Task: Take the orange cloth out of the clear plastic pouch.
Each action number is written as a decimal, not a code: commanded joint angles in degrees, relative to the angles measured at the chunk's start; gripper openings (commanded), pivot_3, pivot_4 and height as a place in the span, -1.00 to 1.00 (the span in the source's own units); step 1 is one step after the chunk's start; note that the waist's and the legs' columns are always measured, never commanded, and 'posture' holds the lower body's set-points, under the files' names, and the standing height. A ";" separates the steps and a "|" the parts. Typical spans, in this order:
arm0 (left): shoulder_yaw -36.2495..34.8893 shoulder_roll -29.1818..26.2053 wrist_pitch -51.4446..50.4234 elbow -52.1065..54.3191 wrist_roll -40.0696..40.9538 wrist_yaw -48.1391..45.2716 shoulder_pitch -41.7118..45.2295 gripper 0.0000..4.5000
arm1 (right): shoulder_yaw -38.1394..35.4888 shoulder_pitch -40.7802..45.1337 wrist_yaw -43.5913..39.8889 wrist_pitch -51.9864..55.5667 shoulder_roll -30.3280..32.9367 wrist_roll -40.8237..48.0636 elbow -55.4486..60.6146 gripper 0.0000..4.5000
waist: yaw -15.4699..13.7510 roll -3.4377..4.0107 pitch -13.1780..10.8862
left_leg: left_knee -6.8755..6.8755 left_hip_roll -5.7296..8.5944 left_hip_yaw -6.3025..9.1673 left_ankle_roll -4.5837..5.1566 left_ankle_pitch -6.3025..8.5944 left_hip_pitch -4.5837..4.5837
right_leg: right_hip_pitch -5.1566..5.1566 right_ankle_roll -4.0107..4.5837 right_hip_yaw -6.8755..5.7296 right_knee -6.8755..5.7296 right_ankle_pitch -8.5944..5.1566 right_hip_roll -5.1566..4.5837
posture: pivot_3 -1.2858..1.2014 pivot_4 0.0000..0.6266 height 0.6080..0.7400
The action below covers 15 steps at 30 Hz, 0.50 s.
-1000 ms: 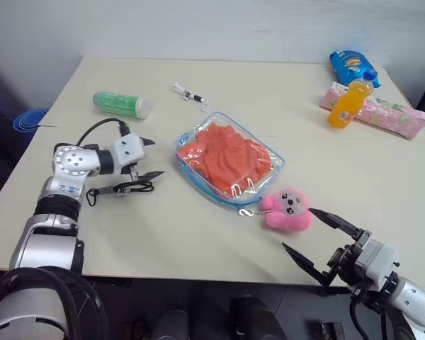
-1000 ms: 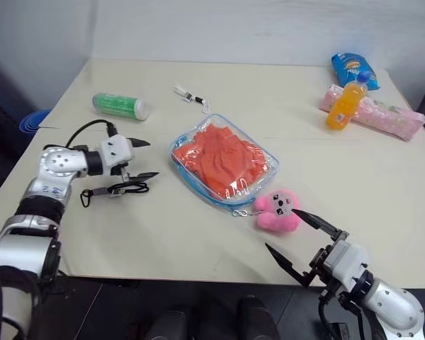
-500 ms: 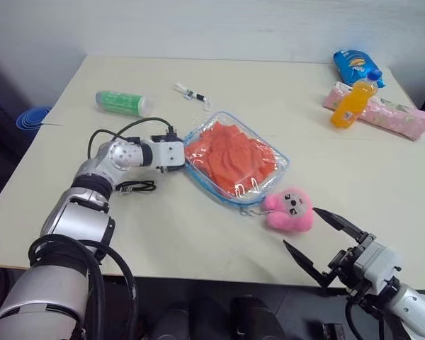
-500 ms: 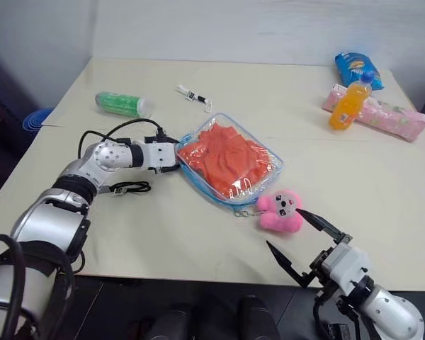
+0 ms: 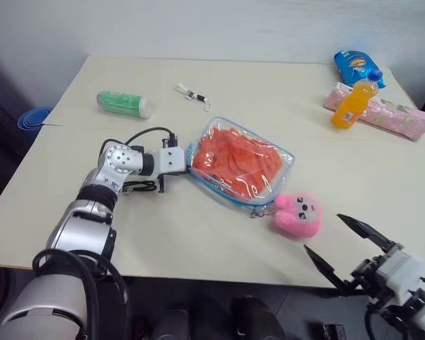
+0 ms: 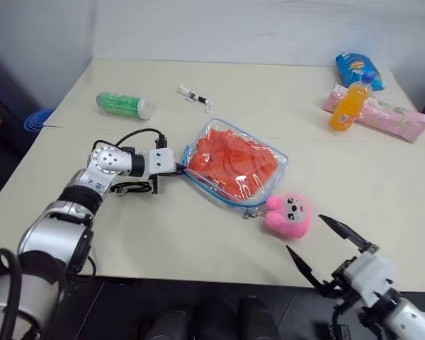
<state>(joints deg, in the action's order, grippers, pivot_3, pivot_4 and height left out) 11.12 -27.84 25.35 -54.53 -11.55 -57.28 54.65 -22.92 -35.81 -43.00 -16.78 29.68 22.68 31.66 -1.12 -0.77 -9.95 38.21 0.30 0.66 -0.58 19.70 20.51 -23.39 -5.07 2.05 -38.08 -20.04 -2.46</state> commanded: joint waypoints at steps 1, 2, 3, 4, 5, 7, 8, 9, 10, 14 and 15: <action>-1.04 0.70 -24.05 28.11 7.53 -3.89 -13.24 -0.99 | -6.24 -3.20 -2.45 -2.40 0.46 3.20 -1.60 1.00 | 0.13 0.10 0.06 | -0.01 0.00 0.02 0.01 0.01 -0.03 | 0.03 0.00 0.00 -0.05 0.00 -0.02 | 0.03 -0.52 1.00; -0.81 0.54 -29.97 36.30 8.22 -3.57 -17.34 -0.99 | -7.38 -3.82 -2.93 -2.68 0.38 3.65 -2.28 1.00 | 0.17 0.12 0.07 | -0.04 -0.04 0.03 0.03 0.02 -0.04 | 0.03 0.00 0.04 -0.08 0.00 -0.03 | 0.03 -0.52 1.00; -0.09 0.13 -34.93 44.70 8.13 -2.87 -22.02 -0.99 | -8.49 -4.52 -3.49 -3.07 0.26 3.98 -3.04 1.00 | 0.16 0.12 0.07 | -0.05 -0.05 0.07 0.03 0.02 -0.04 | 0.07 0.00 0.04 -0.10 0.00 -0.04 | 0.03 -0.52 1.00; 0.50 0.31 -39.65 51.15 7.54 -1.14 -25.78 -0.99 | -9.15 -5.00 -3.99 -3.39 0.17 4.23 -3.63 1.00 | 0.14 0.12 0.08 | -0.03 -0.05 0.10 0.03 0.02 -0.06 | 0.08 0.00 0.04 -0.12 0.00 -0.04 | 0.03 -0.52 1.00; 0.73 1.01 -44.27 56.23 7.09 0.96 -28.56 -0.99 | -9.51 -5.27 -4.44 -3.53 0.11 4.35 -4.04 1.00 | 0.10 0.22 0.15 | -0.02 -0.05 0.10 0.03 0.02 -0.07 | 0.10 0.00 0.05 0.01 0.00 -0.04 | 0.03 -0.52 1.00; 0.88 3.01 -52.70 62.85 6.50 5.11 -31.66 -0.99 | -9.70 -5.51 -5.12 -3.82 -0.09 4.52 -4.45 1.00 | -0.05 0.30 0.18 | -0.04 -0.04 0.11 0.06 0.04 -0.28 | 0.40 0.01 0.05 0.11 -0.01 -0.04 | 0.03 -0.52 1.00; 1.05 3.79 -55.62 64.95 6.17 6.68 -32.41 -0.99 | -9.73 -5.66 -5.42 -3.94 -0.18 4.59 -4.61 1.00 | -0.23 0.32 0.18 | -0.05 -0.04 0.15 0.26 0.15 -0.42 | 0.64 0.01 0.02 0.23 -0.01 -0.03 | 0.03 -0.52 1.00; 1.18 5.60 -60.25 66.84 5.93 9.12 -32.56 -0.99 | -9.50 -5.39 -5.59 -3.87 -0.16 4.49 -4.89 1.00 | -0.31 0.32 0.18 | -0.03 -0.04 0.21 0.41 0.23 -0.51 | 0.80 0.03 -0.02 0.24 -0.02 -0.03 | 0.03 -0.52 1.00; 1.26 6.99 -64.57 68.40 5.50 11.46 -32.45 -0.99 | -9.25 -5.16 -5.71 -3.81 -0.15 4.35 -5.04 1.00 | -0.33 0.32 0.18 | -0.02 -0.02 0.28 0.42 0.24 -0.62 | 0.95 0.04 -0.04 0.28 -0.02 -0.03 | 0.03 -0.52 1.00; 1.22 11.30 -78.63 72.51 4.84 18.34 -30.61 -0.99 | -8.35 -4.00 -5.83 -3.38 0.03 4.04 -5.21 1.00 | -0.10 0.28 0.15 | -0.07 0.02 0.27 0.47 0.24 -1.23 | 1.57 0.04 -0.01 0.38 -0.03 -0.01 | 0.03 -0.52 1.00; 1.34 11.96 -81.23 73.06 4.45 19.96 -30.08 -0.99 | -8.08 -3.78 -5.95 -3.33 -0.02 4.00 -5.22 1.00 | -0.07 0.29 0.15 | -0.09 0.02 0.29 0.47 0.24 -1.31 | 1.68 0.04 -0.02 0.40 -0.03 0.01 | 0.03 -0.52 1.00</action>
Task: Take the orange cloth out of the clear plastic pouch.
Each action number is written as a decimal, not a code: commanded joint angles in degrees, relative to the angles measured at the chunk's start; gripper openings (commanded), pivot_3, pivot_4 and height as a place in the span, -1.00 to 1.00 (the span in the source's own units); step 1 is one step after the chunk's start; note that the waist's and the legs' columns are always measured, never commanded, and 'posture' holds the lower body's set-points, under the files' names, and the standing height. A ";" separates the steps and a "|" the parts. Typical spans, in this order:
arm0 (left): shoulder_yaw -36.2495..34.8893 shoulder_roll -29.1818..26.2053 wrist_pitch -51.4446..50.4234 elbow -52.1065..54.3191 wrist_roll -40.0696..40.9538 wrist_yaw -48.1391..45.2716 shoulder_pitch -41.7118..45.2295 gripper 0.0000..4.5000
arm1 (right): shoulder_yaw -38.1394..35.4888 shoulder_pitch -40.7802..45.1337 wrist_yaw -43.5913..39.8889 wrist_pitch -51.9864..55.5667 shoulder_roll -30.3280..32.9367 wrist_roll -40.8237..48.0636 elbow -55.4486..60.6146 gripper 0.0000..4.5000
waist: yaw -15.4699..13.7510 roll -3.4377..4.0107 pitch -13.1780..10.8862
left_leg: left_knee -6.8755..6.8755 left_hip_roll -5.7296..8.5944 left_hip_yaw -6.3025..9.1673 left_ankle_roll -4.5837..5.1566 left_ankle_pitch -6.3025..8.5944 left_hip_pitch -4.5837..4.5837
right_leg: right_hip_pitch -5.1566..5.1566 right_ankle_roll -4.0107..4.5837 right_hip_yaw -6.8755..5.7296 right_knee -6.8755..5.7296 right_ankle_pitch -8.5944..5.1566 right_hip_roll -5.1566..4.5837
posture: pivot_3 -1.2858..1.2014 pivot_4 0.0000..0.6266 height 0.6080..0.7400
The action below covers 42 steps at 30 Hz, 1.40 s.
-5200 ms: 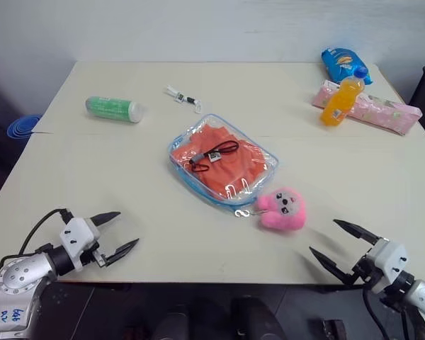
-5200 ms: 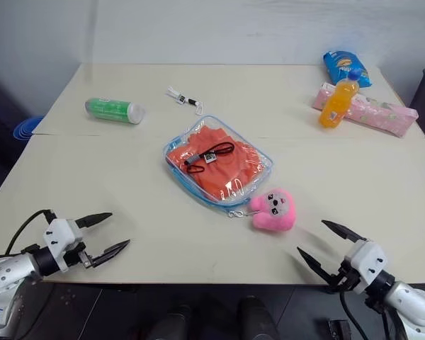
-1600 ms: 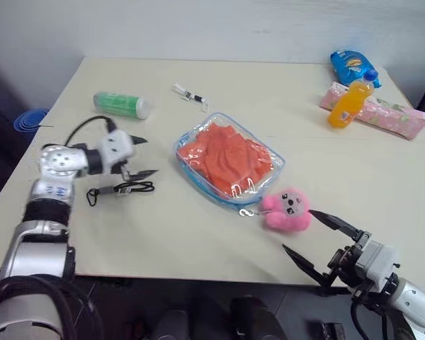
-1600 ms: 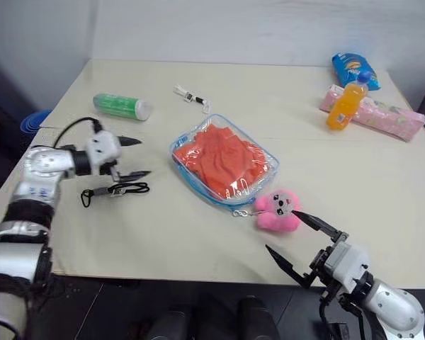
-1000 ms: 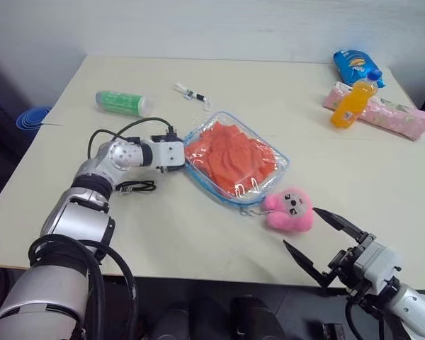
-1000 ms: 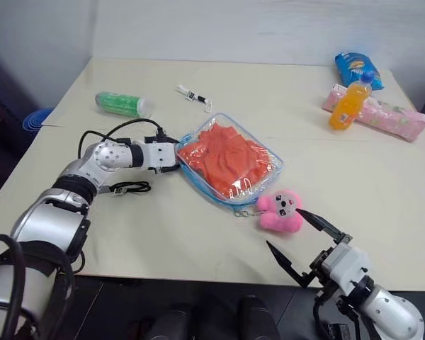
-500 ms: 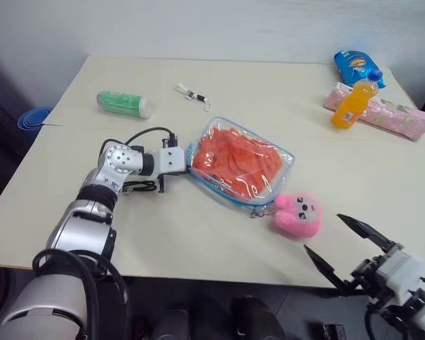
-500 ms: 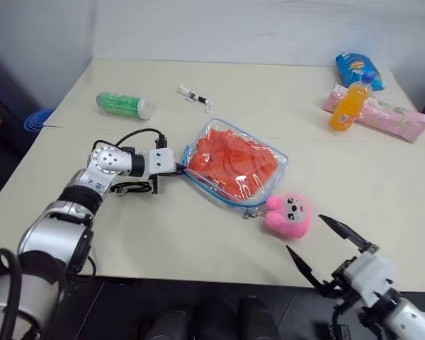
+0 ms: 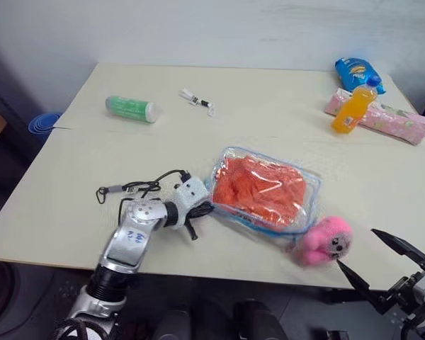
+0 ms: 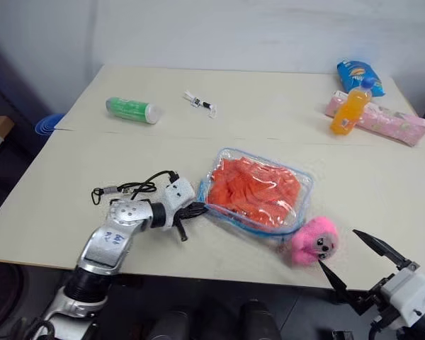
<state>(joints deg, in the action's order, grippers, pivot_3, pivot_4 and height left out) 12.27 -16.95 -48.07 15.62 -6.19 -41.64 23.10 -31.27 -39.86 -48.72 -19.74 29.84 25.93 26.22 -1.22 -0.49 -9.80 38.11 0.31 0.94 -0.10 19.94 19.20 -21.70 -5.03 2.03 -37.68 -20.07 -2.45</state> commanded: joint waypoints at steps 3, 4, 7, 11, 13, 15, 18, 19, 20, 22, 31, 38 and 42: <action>0.54 2.60 -12.09 3.74 -0.74 7.79 2.50 -0.99 | 1.34 0.88 -0.59 -0.22 -0.37 0.52 0.18 1.00 | 0.24 0.01 0.00 | -0.03 -0.02 0.03 -0.04 0.01 -0.03 | 0.02 0.01 -0.02 0.02 0.00 0.03 | 0.03 -0.52 1.00; 0.80 2.75 -12.85 3.96 -0.42 8.38 2.66 -0.99 | 1.65 0.94 -0.69 -0.23 -0.37 0.48 0.19 1.00 | 0.28 0.01 0.00 | -0.03 -0.03 0.03 -0.05 0.01 -0.03 | 0.02 0.01 -0.02 0.02 0.00 0.03 | 0.03 -0.52 1.00; 1.27 5.12 -20.23 5.33 -0.23 11.93 3.56 -0.99 | 2.74 1.78 -0.85 -0.15 -0.21 0.45 -0.02 1.00 | 0.31 0.01 0.00 | -0.03 -0.03 0.04 -0.08 0.00 -0.04 | 0.02 0.01 -0.02 0.03 0.00 0.02 | 0.03 -0.52 1.00; 1.95 6.05 -26.25 8.02 0.28 15.13 4.75 -0.99 | 3.15 3.38 -1.08 0.23 0.54 0.80 -0.52 1.00 | 0.43 0.01 0.00 | -0.03 -0.03 0.05 -0.10 0.00 -0.04 | 0.02 0.01 -0.02 0.05 0.00 0.02 | 0.03 -0.52 1.00; 1.95 6.27 -27.73 9.16 0.68 16.60 5.07 -0.99 | 3.33 3.92 -1.54 0.33 0.91 0.94 -0.78 1.00 | 0.52 0.01 -0.01 | -0.04 -0.03 0.05 -0.13 0.00 -0.04 | 0.02 0.01 -0.02 0.06 0.00 0.02 | 0.03 -0.52 1.00; 1.54 6.55 -28.48 9.85 1.18 17.84 5.25 -0.99 | 3.26 4.44 -1.92 0.51 1.28 1.14 -1.11 1.00 | 0.69 -0.01 -0.02 | -0.05 -0.03 0.06 -0.15 0.00 -0.04 | 0.02 0.01 -0.03 0.09 0.00 0.03 | 0.03 -0.52 1.00; 1.08 6.61 -28.44 9.74 1.95 19.29 5.38 -0.89 | 2.97 4.85 -2.37 0.65 1.43 1.36 -1.47 1.00 | 0.82 -0.01 -0.02 | -0.06 -0.03 0.06 -0.17 -0.01 -0.03 | 0.02 0.01 -0.03 0.14 0.00 0.03 | 0.03 -0.52 1.00; 1.02 6.53 -28.18 9.48 2.39 19.46 5.43 -0.76 | 2.95 4.96 -2.51 0.69 1.43 1.37 -1.54 1.00 | 0.84 -0.02 -0.02 | -0.06 -0.03 0.07 -0.18 -0.01 -0.02 | 0.02 0.01 -0.04 0.14 0.00 0.02 | 0.03 -0.52 1.00; 0.90 6.52 -27.82 9.38 2.84 19.57 5.39 -0.67 | 2.93 5.05 -2.60 0.71 1.42 1.38 -1.58 1.00 | 0.89 -0.02 -0.03 | -0.06 -0.03 0.07 -0.18 -0.01 -0.02 | 0.02 0.01 -0.04 0.15 0.00 0.02 | 0.03 -0.52 1.00; 0.95 6.43 -27.44 9.43 3.96 19.33 5.45 -0.41 | 2.90 5.22 -2.77 0.75 1.40 1.40 -1.67 1.00 | 1.01 -0.02 -0.03 | -0.06 -0.03 0.07 -0.19 -0.01 -0.01 | 0.02 0.01 -0.04 0.18 0.00 0.02 | 0.03 -0.52 1.00; -9.65 4.94 -28.94 11.38 20.93 6.92 7.93 0.83 | 2.08 6.14 -3.84 1.11 1.94 2.14 -3.03 1.00 | 1.24 -0.03 -0.07 | -0.08 -0.03 0.07 -0.52 -0.18 0.01 | 0.03 0.01 -0.07 0.25 0.00 0.02 | 0.03 -0.52 1.00; -11.67 -12.93 -16.08 5.83 28.79 -7.97 6.69 0.99 | 0.25 4.43 -5.81 7.05 4.49 7.10 -2.96 1.00 | 1.46 0.05 -0.18 | -0.22 -0.07 0.08 -0.64 -0.19 -0.04 | 0.02 0.06 -0.09 0.32 -0.03 0.03 | 0.03 -0.52 1.00; -15.50 -17.51 9.81 -4.86 28.35 -19.34 3.94 0.99 | 2.27 5.82 -3.25 16.01 6.51 9.84 0.34 1.00 | 1.33 0.05 -0.18 | -0.24 -0.07 0.12 -0.61 -0.17 0.02 | 0.03 0.09 -0.11 0.56 -0.04 -0.02 | 0.03 -0.52 1.00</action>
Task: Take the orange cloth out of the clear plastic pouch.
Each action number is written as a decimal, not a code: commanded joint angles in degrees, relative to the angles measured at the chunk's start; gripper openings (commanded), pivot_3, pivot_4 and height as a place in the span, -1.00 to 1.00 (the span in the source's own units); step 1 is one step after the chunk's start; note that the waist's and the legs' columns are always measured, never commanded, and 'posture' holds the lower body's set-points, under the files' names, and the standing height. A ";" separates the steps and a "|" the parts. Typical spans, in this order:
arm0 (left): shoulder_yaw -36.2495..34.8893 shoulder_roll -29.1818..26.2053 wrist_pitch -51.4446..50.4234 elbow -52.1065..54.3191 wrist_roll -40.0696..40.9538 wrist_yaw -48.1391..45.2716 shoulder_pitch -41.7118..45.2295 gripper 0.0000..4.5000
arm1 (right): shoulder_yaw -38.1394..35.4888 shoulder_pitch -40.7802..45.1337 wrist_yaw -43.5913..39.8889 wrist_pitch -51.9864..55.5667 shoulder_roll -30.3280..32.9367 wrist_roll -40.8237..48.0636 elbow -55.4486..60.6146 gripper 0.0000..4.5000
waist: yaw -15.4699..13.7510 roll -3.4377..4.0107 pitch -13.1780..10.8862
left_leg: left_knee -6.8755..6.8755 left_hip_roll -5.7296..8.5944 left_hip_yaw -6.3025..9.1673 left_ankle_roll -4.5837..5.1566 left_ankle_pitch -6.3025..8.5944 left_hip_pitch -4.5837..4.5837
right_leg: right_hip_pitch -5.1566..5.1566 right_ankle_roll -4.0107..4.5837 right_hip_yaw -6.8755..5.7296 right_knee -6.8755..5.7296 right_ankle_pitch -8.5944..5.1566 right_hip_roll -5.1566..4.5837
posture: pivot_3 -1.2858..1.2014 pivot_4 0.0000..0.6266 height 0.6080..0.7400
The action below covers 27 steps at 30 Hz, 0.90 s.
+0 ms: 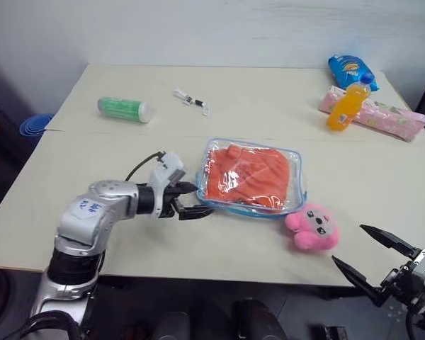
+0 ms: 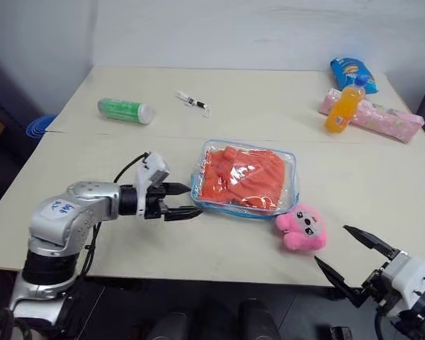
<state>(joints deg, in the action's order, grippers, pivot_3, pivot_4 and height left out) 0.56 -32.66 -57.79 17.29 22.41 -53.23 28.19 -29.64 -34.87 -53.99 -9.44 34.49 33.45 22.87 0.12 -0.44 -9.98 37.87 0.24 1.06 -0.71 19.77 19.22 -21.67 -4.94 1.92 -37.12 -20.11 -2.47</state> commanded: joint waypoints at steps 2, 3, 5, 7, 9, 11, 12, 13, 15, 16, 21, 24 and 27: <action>-5.62 -2.08 33.86 -13.17 -1.42 -11.55 -1.86 0.99 | 2.15 2.56 3.73 10.03 2.93 2.40 4.76 1.00 | 0.07 0.01 0.00 | -0.05 0.00 -0.02 0.01 -0.01 0.02 | 0.00 0.09 -0.02 0.14 -0.05 -0.03 | 0.03 -0.52 1.00; -6.30 -2.51 40.05 -17.15 -1.93 -13.39 -1.82 0.99 | 2.88 4.06 5.07 12.51 3.31 2.67 4.86 1.00 | 0.07 -0.01 -0.01 | -0.07 -0.02 -0.04 0.01 -0.01 0.02 | 0.00 0.16 -0.03 0.20 -0.08 -0.04 | 0.03 -0.52 1.00; -7.22 -5.99 45.70 -22.26 -0.22 -21.95 -3.03 0.99 | 4.75 8.34 7.95 18.69 5.34 1.78 3.22 1.00 | 0.30 -0.02 -0.03 | -0.10 -0.02 -0.05 0.04 -0.01 0.04 | -0.01 0.16 -0.04 0.22 -0.09 -0.05 | 0.03 -0.52 1.00; -7.37 -7.64 44.19 -23.59 2.51 -25.56 -3.19 0.99 | 5.59 12.23 11.40 26.10 7.11 2.09 0.86 1.00 | 0.43 -0.02 -0.03 | -0.18 -0.03 -0.08 0.08 0.00 0.07 | -0.05 0.17 -0.03 0.26 -0.09 -0.07 | 0.03 -0.52 1.00; -6.86 -8.69 43.05 -22.48 4.18 -27.65 -4.39 0.99 | 6.64 16.14 11.70 32.57 8.44 4.66 -2.24 1.00 | 0.30 -0.04 -0.04 | -0.24 -0.02 -0.06 0.13 0.02 0.07 | -0.07 0.17 -0.06 0.28 -0.09 -0.12 | 0.03 -0.52 1.00; -6.30 -9.22 42.48 -20.76 5.38 -29.31 -5.95 1.00 | 8.17 18.01 8.80 36.28 9.59 6.09 -4.38 0.92 | -0.14 -0.04 -0.04 | -0.29 -0.02 -0.02 0.41 0.17 0.13 | -0.13 0.16 -0.10 0.28 -0.09 -0.17 | 0.03 -0.52 1.00; -6.20 -9.15 42.85 -20.23 5.57 -29.51 -6.42 1.00 | 8.88 18.09 6.65 36.37 10.16 5.75 -4.69 0.84 | -0.28 -0.03 -0.04 | -0.33 -0.02 0.06 0.49 0.21 0.16 | -0.18 0.13 -0.13 0.26 -0.07 -0.17 | 0.03 -0.52 1.00; -6.21 -9.05 42.52 -19.57 6.09 -29.61 -6.83 1.00 | 9.36 18.01 5.17 36.59 10.72 5.34 -4.79 0.73 | -0.48 -0.03 -0.04 | -0.37 -0.01 0.11 0.49 0.22 0.22 | -0.26 0.13 -0.16 0.23 -0.07 -0.17 | 0.03 -0.52 1.00; -6.48 -8.68 42.05 -17.93 7.38 -29.56 -7.56 1.00 | 8.87 17.89 2.99 34.97 10.48 5.00 -4.50 0.44 | -0.65 -0.02 -0.01 | -0.42 -0.01 0.15 0.46 0.19 0.57 | -0.62 0.11 -0.22 0.18 -0.06 -0.14 | 0.03 -0.52 1.00; -6.59 -8.58 41.94 -17.34 7.82 -29.47 -7.82 1.00 | 8.44 17.92 2.28 34.10 10.09 4.91 -4.36 0.28 | -0.60 -0.02 -0.01 | -0.25 -0.02 0.17 0.26 0.08 0.99 | -0.97 0.07 -0.23 0.09 -0.04 -0.08 | 0.03 -0.52 1.00; -6.38 -7.67 40.21 -12.37 10.42 -28.27 -11.03 1.00 | 5.91 17.85 -3.32 12.22 5.45 -2.89 -4.66 -0.44 | -0.01 -0.02 -0.02 | 0.07 0.00 0.07 0.37 0.15 1.32 | -1.21 -0.06 -0.16 0.01 0.03 -0.06 | 0.03 -0.52 1.00; -5.94 -7.17 40.15 -11.17 10.64 -27.68 -12.35 1.00 | 6.50 18.75 -4.94 5.61 3.53 -3.96 -3.98 -0.70 | 0.20 -0.05 -0.04 | 0.16 0.01 -0.03 0.51 0.21 1.20 | -1.05 -0.15 -0.05 0.03 0.08 -0.05 | 0.03 -0.52 1.00; -5.42 -6.73 40.21 -10.73 10.49 -27.08 -13.05 1.00 | 9.03 19.35 -6.59 0.99 3.70 -6.41 -2.57 -0.70 | 0.18 -0.04 -0.04 | 0.16 0.00 -0.01 0.65 0.27 0.93 | -0.82 -0.16 -0.05 -0.02 0.09 -0.05 | 0.03 -0.52 1.00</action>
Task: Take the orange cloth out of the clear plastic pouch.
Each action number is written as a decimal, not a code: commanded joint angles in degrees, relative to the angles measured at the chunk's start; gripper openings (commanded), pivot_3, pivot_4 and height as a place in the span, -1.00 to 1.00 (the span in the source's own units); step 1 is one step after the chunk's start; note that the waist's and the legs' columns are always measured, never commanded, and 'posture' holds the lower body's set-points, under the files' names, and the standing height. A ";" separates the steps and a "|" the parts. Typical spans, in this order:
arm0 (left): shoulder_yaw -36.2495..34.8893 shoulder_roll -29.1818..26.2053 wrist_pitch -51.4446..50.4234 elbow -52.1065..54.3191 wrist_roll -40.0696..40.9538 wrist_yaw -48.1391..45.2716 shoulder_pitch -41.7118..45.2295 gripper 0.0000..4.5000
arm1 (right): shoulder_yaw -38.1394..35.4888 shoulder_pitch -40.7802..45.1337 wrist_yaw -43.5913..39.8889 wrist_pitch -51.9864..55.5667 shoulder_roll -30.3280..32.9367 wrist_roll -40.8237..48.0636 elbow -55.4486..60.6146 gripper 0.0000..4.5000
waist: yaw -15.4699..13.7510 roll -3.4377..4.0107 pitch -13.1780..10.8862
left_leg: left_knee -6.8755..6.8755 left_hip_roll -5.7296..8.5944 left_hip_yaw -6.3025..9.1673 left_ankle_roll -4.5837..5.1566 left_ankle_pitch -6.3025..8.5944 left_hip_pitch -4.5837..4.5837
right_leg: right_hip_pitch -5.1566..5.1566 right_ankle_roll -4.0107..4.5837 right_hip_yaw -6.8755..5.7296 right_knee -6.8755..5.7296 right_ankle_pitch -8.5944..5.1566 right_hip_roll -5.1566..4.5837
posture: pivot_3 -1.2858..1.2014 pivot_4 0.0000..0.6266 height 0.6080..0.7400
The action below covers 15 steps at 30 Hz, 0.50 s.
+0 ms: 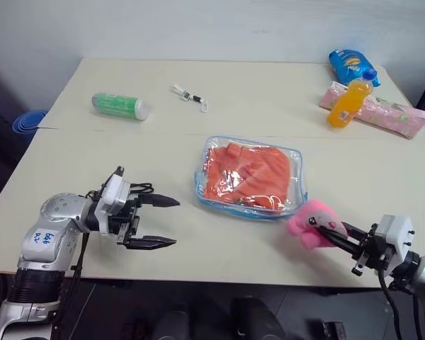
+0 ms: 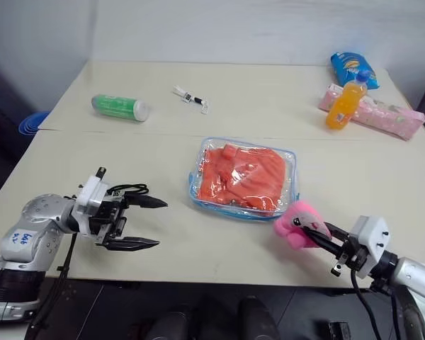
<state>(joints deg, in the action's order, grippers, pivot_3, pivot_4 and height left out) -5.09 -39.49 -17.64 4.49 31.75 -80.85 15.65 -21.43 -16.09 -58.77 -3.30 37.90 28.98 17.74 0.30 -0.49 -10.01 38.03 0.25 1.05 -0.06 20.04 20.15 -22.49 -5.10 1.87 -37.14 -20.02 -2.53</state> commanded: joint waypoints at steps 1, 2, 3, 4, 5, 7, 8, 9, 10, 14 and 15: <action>0.43 0.27 0.05 1.87 0.98 0.74 -0.46 1.00 | 2.16 0.86 -2.99 -7.13 1.00 -3.65 2.54 -0.70 | -0.02 0.00 0.00 | 0.00 0.00 0.01 -0.01 -0.01 0.00 | -0.01 0.00 0.00 -0.03 0.00 0.00 | 0.03 -0.52 1.00; 0.63 0.42 0.14 1.66 0.81 0.93 -0.42 1.00 | 3.37 1.12 -3.72 -8.48 1.62 -5.22 2.43 -0.70 | -0.03 0.01 0.00 | 0.00 0.00 0.03 -0.02 -0.01 -0.01 | -0.02 0.02 -0.01 -0.10 -0.01 0.00 | 0.03 -0.52 1.00; 0.79 0.53 0.27 1.48 0.72 1.06 -0.36 1.00 | 4.25 1.43 -4.26 -9.75 1.98 -6.40 2.11 -0.70 | -0.01 0.01 0.00 | 0.01 0.00 0.02 -0.03 -0.02 -0.02 | -0.03 0.01 -0.01 -0.14 -0.01 0.00 | 0.03 -0.52 1.00; 1.03 0.68 0.43 1.18 0.60 1.20 -0.17 1.00 | 5.51 2.32 -4.33 -10.93 2.07 -7.67 1.63 -0.70 | -0.01 0.01 0.00 | 0.01 0.00 0.02 -0.04 -0.02 -0.02 | -0.05 0.02 0.00 -0.16 -0.01 0.00 | 0.03 -0.52 1.00; 1.23 0.79 0.59 0.86 0.51 1.29 0.08 1.00 | 6.59 3.17 -4.14 -11.38 1.97 -8.37 1.24 -0.70 | -0.01 0.01 0.00 | 0.02 0.00 0.02 -0.04 -0.03 -0.02 | -0.06 0.02 -0.01 -0.19 -0.01 0.00 | 0.03 -0.52 1.00; 1.68 1.14 0.99 0.12 0.27 1.54 0.63 1.00 | 9.89 5.32 -3.82 -11.92 1.52 -10.34 0.36 -0.70 | -0.01 0.01 0.00 | 0.02 0.00 0.02 -0.09 -0.05 -0.01 | -0.09 0.02 -0.01 -0.20 -0.01 0.00 | 0.03 -0.52 1.00; 1.93 1.36 1.22 -0.36 0.11 1.65 1.00 1.00 | 11.93 6.81 -3.12 -11.02 0.85 -11.05 0.09 -0.70 | 0.01 0.01 0.00 | 0.02 0.00 0.02 -0.17 -0.09 -0.01 | -0.09 0.02 -0.01 -0.20 -0.01 0.00 | 0.03 -0.52 1.00; 2.11 1.62 1.36 -0.72 0.00 1.80 1.29 1.00 | 13.67 8.56 -1.91 -10.99 -0.12 -12.37 -0.44 -0.70 | 0.03 0.00 -0.01 | 0.03 0.01 0.02 -0.22 -0.12 -0.01 | -0.09 0.02 -0.01 -0.21 -0.01 0.00 | 0.03 -0.52 1.00; 2.11 1.99 1.26 -0.97 0.20 2.01 1.61 1.00 | 15.48 10.07 -0.90 -9.65 -0.87 -13.00 -0.58 -0.70 | -0.01 0.00 -0.01 | 0.04 0.00 0.02 -0.25 -0.14 -0.01 | -0.11 0.02 -0.01 -0.22 -0.01 0.01 | 0.03 -0.52 1.00; 2.47 2.55 1.28 -1.44 -0.02 2.27 1.81 1.00 | 19.58 13.16 1.49 -8.29 -2.87 -15.23 -2.22 -0.61 | -0.05 0.00 -0.01 | 0.07 0.01 0.03 -0.39 -0.22 0.05 | -0.18 0.02 -0.02 -0.28 -0.01 0.01 | 0.03 -0.52 1.00; 2.75 2.51 1.65 -1.66 -0.40 2.09 1.70 1.00 | 20.22 13.30 1.67 -6.17 -2.96 -14.28 -2.02 -0.50 | -0.12 0.00 -0.01 | 0.07 0.02 0.02 -0.40 -0.22 0.05 | -0.19 0.02 -0.01 -0.28 -0.01 0.01 | 0.03 -0.52 1.00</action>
<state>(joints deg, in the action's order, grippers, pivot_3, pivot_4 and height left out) -2.35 -36.77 -16.89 3.14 31.49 -78.50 17.39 -2.00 -3.10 -57.97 -11.27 35.31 13.31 15.12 0.18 -0.49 -10.02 38.10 0.26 1.09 -0.45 19.82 20.22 -22.68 -5.08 1.84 -37.42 -20.03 -2.52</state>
